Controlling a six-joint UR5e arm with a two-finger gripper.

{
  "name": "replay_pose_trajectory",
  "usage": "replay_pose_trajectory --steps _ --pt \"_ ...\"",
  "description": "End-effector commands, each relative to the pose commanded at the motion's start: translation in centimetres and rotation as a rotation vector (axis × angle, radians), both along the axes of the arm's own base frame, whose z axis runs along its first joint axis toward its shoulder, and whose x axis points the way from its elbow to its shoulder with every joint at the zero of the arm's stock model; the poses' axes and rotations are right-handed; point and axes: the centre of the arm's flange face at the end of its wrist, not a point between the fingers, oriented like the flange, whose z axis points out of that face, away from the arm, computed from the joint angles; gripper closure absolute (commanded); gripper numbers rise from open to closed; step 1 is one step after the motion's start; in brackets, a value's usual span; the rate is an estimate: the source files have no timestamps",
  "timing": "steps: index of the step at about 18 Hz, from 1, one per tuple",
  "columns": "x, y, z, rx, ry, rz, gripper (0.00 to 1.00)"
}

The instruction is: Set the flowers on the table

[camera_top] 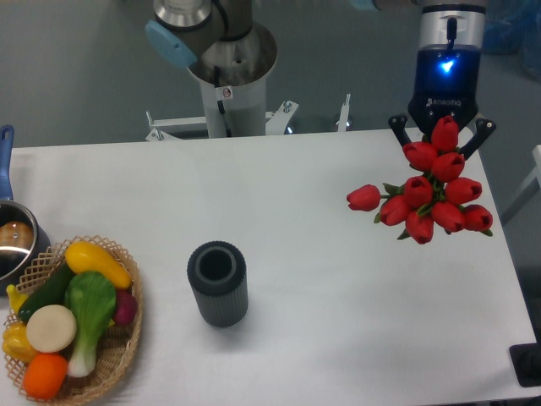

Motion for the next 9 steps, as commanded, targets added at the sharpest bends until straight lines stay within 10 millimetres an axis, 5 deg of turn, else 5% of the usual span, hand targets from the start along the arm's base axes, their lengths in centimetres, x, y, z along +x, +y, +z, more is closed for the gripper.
replay_pose_trajectory --steps 9 --pt "-0.06 -0.22 0.02 -0.023 0.003 0.017 0.78"
